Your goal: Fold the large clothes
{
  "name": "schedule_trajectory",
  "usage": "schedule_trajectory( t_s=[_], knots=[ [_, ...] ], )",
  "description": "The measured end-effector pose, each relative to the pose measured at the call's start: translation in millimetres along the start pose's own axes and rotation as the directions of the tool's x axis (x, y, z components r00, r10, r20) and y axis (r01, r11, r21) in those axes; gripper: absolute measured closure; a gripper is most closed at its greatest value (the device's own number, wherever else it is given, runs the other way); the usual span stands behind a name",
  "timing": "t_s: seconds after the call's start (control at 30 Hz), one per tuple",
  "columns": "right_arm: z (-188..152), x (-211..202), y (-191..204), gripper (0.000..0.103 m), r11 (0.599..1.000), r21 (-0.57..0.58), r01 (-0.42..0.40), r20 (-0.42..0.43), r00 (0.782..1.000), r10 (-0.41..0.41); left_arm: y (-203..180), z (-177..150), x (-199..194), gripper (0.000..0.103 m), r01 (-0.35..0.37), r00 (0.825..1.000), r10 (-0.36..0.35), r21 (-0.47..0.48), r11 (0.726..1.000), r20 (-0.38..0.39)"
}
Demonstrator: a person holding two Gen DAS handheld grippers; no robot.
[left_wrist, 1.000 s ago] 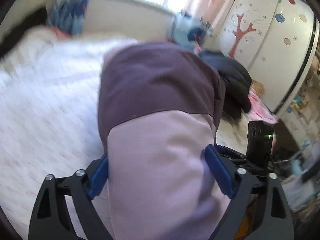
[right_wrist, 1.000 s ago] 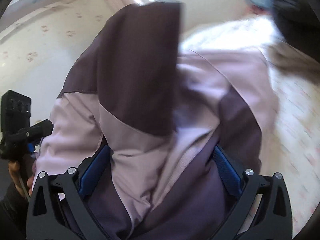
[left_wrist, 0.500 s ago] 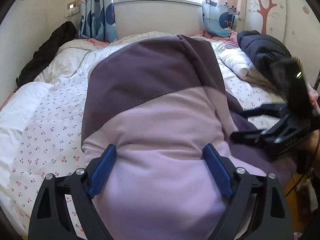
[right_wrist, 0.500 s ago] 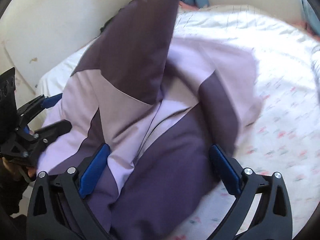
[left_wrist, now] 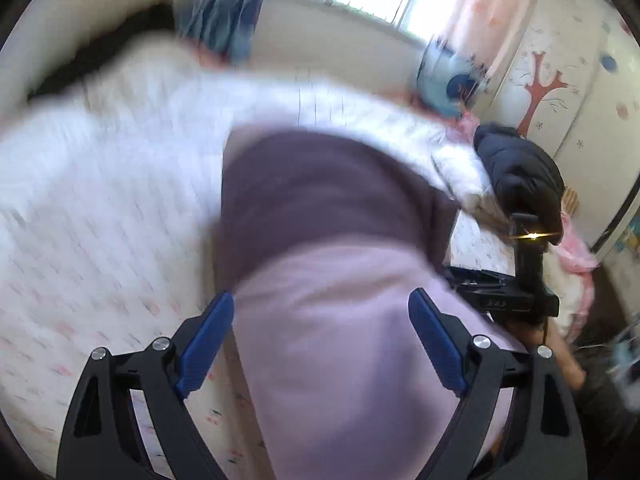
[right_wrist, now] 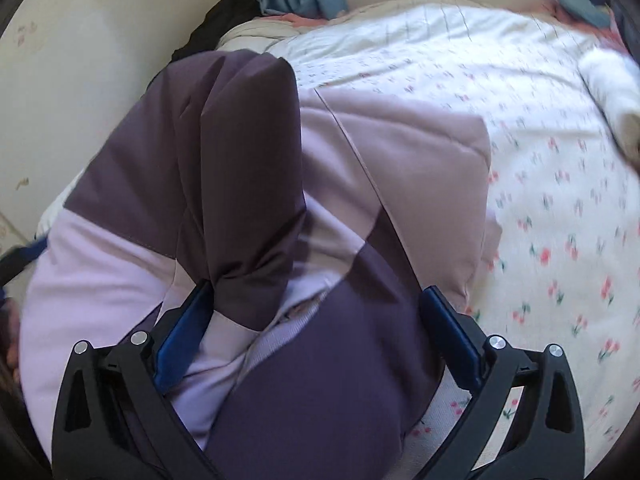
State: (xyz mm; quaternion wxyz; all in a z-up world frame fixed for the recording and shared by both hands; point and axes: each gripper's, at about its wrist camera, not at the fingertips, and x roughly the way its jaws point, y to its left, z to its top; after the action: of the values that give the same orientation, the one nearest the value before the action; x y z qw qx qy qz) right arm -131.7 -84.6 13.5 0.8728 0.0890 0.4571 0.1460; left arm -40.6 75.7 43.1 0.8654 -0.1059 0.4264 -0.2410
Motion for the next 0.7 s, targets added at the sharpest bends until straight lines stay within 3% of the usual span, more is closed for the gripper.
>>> schedule_trajectory(
  t_s=[0.03,0.17,0.27,0.33,0.4,0.5,0.6,0.7],
  knots=[
    [0,2,-1,0.007,1.000,0.003,0.005,-0.012,1.000,-0.005,8,-5,19,0.013,0.048,0.998,-0.050,-0.045,0.998,-0.035],
    [16,-10,10,0.007,1.000,-0.001,-0.004,-0.068,0.998,0.004,17,-17,23,0.012,0.037,0.999,-0.040,-0.077,0.996,-0.036],
    [9,-49,10,0.007,0.992,0.030,-0.120,-0.055,0.991,0.121,24,-21,23,0.012,0.037,0.998,-0.041,-0.104,0.994,-0.036],
    [-5,-63,18,0.007,0.992,0.023,-0.127,-0.091,0.988,0.128,24,-21,23,0.012,0.040,0.998,-0.044,-0.112,0.993,-0.033],
    [-29,-51,20,0.007,0.992,0.053,-0.116,-0.113,0.986,0.122,12,-22,21,0.012,0.012,1.000,-0.013,-0.069,0.998,-0.018],
    [-29,-37,25,0.006,0.982,0.075,-0.175,-0.065,0.982,0.180,-6,-35,14,0.012,-0.076,0.997,0.075,0.014,0.997,0.031],
    [-22,-25,42,0.006,0.979,-0.017,-0.204,-0.026,0.979,0.203,-5,-56,8,0.012,-0.125,0.990,0.126,-0.015,0.992,0.070],
    [-13,-18,41,0.006,0.978,-0.051,-0.203,-0.058,0.978,0.200,-13,-70,3,0.012,-0.161,0.982,0.163,-0.026,0.987,0.094]
  ],
)
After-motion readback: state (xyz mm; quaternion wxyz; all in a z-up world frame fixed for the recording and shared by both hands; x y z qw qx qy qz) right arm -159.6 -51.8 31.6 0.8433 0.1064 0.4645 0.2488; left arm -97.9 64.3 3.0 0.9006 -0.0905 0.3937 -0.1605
